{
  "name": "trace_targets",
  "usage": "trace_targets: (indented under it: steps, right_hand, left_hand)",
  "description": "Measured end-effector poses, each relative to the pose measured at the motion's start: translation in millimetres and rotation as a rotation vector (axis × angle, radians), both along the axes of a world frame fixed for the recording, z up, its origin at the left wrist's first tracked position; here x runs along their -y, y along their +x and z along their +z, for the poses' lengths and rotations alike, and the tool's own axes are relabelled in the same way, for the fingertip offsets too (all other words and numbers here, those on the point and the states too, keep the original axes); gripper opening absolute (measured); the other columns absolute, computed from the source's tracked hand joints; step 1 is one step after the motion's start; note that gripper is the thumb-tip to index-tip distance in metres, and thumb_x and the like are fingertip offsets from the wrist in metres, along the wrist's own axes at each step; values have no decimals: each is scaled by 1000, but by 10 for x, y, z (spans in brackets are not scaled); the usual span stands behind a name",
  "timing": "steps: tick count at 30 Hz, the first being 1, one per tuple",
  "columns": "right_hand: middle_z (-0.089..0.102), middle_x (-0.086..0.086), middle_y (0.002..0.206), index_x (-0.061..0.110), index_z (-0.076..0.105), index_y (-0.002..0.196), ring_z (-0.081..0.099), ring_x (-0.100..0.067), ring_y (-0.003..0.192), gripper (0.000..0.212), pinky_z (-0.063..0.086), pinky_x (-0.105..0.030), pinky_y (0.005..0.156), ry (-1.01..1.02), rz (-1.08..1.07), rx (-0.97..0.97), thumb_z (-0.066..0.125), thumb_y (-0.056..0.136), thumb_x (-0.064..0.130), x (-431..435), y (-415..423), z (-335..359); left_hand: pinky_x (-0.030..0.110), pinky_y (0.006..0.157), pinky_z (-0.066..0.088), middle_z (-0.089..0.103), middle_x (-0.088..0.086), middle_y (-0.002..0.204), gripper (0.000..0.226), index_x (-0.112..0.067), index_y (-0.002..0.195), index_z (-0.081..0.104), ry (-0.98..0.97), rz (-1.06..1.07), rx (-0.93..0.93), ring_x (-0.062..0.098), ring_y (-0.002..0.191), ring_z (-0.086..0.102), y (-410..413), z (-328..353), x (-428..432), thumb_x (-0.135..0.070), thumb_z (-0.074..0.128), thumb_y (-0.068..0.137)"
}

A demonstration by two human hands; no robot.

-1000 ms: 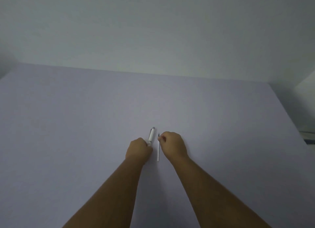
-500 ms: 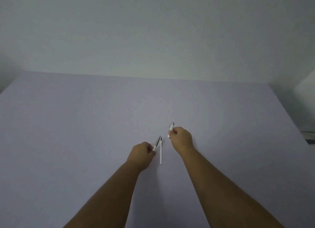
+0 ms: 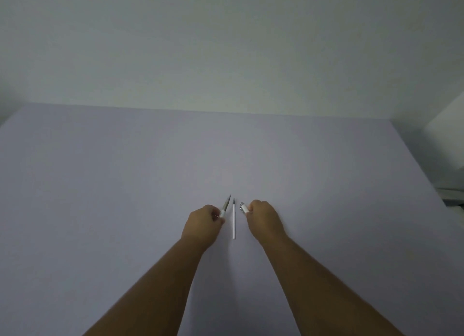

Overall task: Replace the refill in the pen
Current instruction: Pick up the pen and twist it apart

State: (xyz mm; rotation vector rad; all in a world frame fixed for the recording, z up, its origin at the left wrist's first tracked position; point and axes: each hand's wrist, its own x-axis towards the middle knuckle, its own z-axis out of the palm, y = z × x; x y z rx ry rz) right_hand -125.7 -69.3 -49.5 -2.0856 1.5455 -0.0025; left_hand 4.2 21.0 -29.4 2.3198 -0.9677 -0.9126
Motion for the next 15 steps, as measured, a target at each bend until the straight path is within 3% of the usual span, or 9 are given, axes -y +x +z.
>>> trace_targets:
  steps: [4,8,11,15]
  right_hand:
    - [65,-12,106,6,63,103,59,-29,100,31,46,-33,81,-30,-73,172,51,93,32,-24,-6,71]
    - [61,-3,77,10,65,82,55,-17,71,39,44,-30,68,268,-240,526,59,86,49,-60,81,264]
    - [58,-7,74,-1,67,82,51,-18,69,40,48,-38,72,349,-267,587,65,84,39,-69,106,318]
    - [55,-2,64,-4,70,87,46,-13,57,29,42,-22,57,463,-317,753,66,85,25,-36,63,383]
  left_hand:
    - [34,80,55,60,-6,89,23,-18,108,63,-20,-28,44,19,84,61,-26,64,17,-29,59,89]
    - [29,73,49,64,-2,93,22,-18,109,61,-51,-109,112,17,82,58,-101,152,41,-30,55,92]
    - [27,73,45,68,4,103,24,-15,111,61,-60,-170,142,17,81,54,-151,209,40,-28,50,95]
    - [33,78,50,65,5,90,26,-10,109,64,-85,-175,5,20,80,55,-150,288,28,-25,47,97]
